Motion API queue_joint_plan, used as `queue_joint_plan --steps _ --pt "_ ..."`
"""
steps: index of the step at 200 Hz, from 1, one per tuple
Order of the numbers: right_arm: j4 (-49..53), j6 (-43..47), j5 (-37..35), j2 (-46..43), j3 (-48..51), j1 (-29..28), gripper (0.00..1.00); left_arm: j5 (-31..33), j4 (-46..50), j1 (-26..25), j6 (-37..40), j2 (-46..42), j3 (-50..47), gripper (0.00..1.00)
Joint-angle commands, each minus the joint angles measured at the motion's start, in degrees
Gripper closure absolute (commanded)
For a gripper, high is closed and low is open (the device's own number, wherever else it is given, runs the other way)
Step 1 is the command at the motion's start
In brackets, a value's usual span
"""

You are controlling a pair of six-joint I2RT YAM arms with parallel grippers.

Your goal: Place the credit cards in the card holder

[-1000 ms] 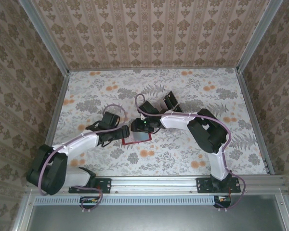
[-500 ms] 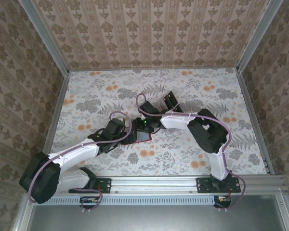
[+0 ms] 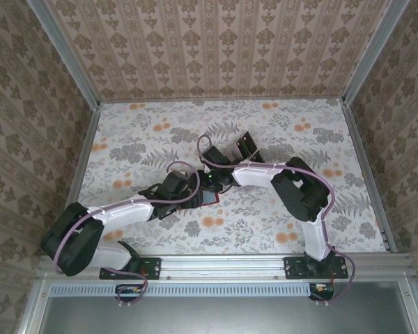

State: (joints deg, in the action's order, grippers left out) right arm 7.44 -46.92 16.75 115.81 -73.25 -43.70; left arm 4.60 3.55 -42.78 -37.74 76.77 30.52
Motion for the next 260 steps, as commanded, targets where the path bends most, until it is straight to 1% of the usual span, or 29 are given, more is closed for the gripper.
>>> queue_joint_plan --steps 1,38,73,117,164,235,260 --pt "1.8 -0.8 -0.3 0.0 1.5 0.1 0.48 2.6 -0.4 -0.5 -0.2 1.6 1.0 0.08" --pt "1.8 -1.0 0.0 -1.1 1.3 0.7 0.47 4.6 -0.4 -0.9 -1.9 2.6 -0.9 0.10" --pt "0.5 -1.2 -0.5 -4.9 2.4 2.2 0.39 5.7 -0.4 -1.0 -3.3 2.8 -2.5 0.11" --pt "-0.2 -1.7 -1.0 -7.5 4.4 3.0 0.38 5.9 -0.9 -1.0 -3.7 4.5 -2.8 0.11" --pt "-1.9 -2.5 -0.4 -6.6 6.2 3.1 0.38 5.4 -1.8 -1.0 -3.7 5.4 -2.7 0.12" --pt "-2.0 -2.4 1.4 -2.9 3.9 2.2 0.39 4.8 -1.5 -1.0 -3.1 2.9 -2.8 0.11" --pt "-2.1 -3.0 2.0 -0.8 2.9 1.9 0.39 4.3 -2.0 -1.2 -2.7 0.7 -3.3 0.09"
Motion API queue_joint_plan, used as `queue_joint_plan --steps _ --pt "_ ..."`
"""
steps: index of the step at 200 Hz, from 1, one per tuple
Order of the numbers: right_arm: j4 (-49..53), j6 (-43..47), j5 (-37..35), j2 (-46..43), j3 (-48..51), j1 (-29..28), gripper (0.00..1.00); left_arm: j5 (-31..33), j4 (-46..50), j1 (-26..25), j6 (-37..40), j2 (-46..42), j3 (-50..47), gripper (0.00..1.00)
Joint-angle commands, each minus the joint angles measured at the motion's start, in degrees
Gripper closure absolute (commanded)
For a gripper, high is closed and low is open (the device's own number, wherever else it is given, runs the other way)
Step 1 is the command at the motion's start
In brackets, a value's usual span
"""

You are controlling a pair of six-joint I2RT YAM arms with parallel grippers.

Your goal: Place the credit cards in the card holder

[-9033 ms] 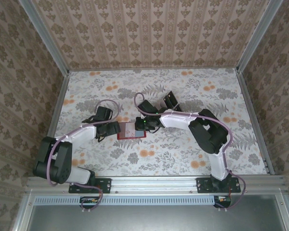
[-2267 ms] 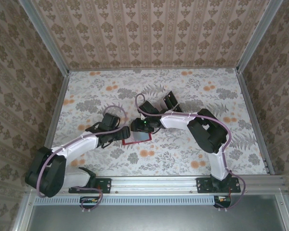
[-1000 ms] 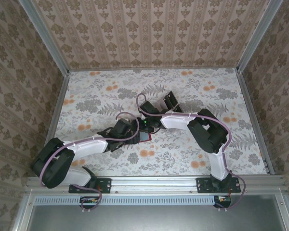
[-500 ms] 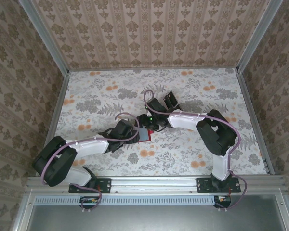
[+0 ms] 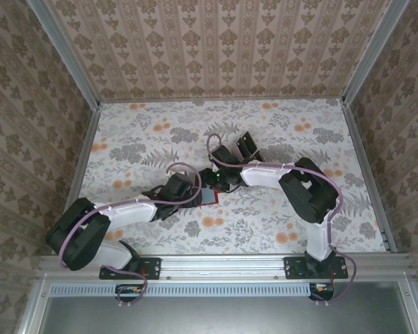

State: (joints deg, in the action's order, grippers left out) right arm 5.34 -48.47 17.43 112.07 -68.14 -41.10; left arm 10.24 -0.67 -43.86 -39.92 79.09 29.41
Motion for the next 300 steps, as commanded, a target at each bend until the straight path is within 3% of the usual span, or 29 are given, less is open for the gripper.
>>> queue_joint_plan --steps 1,124,226,300 --pt "0.0 -1.5 1.4 3.0 -2.3 -0.7 0.39 -1.3 2.2 -0.1 -0.5 -1.7 -2.2 0.09" --pt "-0.2 -2.7 2.0 4.7 -4.4 -2.4 0.39 -2.1 1.3 -0.1 0.9 0.6 -1.2 0.06" --pt "0.4 -1.1 -0.9 -3.2 -1.5 -0.1 0.37 -1.5 -2.1 -0.3 -1.7 4.9 -6.1 0.14" --pt "-1.0 -1.6 -0.7 -1.5 0.3 -0.1 0.37 -1.6 -2.5 -0.3 -1.7 5.8 -6.0 0.14"
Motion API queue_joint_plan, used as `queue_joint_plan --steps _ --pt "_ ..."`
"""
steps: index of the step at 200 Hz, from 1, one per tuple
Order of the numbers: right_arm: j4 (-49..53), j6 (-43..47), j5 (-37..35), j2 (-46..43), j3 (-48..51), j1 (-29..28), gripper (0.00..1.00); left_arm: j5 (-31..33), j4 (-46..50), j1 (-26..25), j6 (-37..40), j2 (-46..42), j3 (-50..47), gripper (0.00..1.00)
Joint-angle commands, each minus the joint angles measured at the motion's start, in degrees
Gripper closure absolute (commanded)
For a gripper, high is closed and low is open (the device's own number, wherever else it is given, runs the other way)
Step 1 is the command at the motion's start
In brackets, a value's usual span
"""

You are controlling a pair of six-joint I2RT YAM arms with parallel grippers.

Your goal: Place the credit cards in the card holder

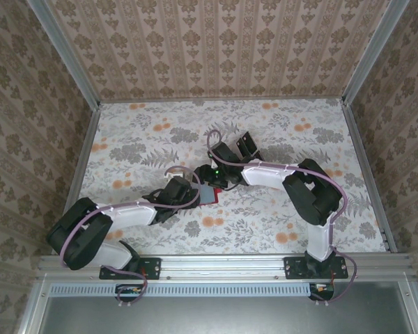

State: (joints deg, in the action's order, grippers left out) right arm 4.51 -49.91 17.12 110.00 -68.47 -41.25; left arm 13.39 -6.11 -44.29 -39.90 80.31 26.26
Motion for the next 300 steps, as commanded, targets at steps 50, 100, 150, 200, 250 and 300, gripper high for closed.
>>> queue_joint_plan --steps 50,100,150,200,250,300 --pt "-3.0 -0.1 1.7 3.5 -0.3 0.0 0.38 -4.7 2.9 0.2 -1.6 4.5 -2.8 0.14" --pt "-4.5 -0.3 3.7 5.8 -1.1 -0.1 0.40 -4.8 2.9 0.2 -1.5 4.5 -2.7 0.14" --pt "-6.1 0.2 5.6 5.3 -1.1 -0.7 0.42 -4.7 2.9 0.2 -1.5 4.5 -2.6 0.14" --pt "-6.4 0.6 6.7 5.1 -1.2 -1.4 0.45 -4.7 3.1 0.2 -1.5 4.1 -2.6 0.14" --pt "-7.0 -0.1 7.4 4.1 -0.9 -1.4 0.46 -4.7 4.3 0.2 -1.1 1.7 -2.3 0.14" --pt "-6.7 -0.6 7.5 2.9 -0.8 -1.9 0.45 -2.5 10.8 0.2 -1.2 -16.5 -3.7 0.05"
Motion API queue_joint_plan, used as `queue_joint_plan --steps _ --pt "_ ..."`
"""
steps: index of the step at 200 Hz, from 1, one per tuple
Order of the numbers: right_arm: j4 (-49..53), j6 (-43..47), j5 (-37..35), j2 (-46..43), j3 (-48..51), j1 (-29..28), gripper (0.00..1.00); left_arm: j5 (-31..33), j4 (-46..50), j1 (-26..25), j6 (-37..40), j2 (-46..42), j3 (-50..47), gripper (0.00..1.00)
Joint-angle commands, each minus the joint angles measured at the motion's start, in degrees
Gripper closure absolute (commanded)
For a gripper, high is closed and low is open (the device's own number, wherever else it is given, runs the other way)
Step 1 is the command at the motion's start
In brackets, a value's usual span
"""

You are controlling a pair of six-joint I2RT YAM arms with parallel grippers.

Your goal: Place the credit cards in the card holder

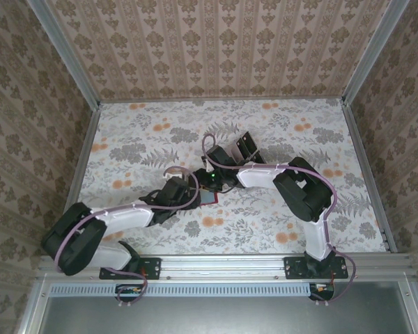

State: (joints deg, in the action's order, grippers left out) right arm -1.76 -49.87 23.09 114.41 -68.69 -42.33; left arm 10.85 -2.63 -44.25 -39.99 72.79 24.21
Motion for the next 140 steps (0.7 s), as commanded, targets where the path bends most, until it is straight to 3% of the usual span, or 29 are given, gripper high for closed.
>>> queue_joint_plan --steps 1,60,140 --pt "-0.4 -0.7 1.5 -1.6 -0.6 -0.8 0.45 0.2 7.5 0.1 -1.2 -9.4 -1.7 0.04" --pt "2.2 -0.9 0.0 -0.2 -3.9 -3.6 0.42 5.1 19.0 2.3 -4.1 -30.7 -3.9 0.01" --pt "8.1 -0.4 -2.5 5.8 -13.0 -7.6 0.37 3.7 19.7 4.7 -5.0 -33.3 -5.1 0.01"
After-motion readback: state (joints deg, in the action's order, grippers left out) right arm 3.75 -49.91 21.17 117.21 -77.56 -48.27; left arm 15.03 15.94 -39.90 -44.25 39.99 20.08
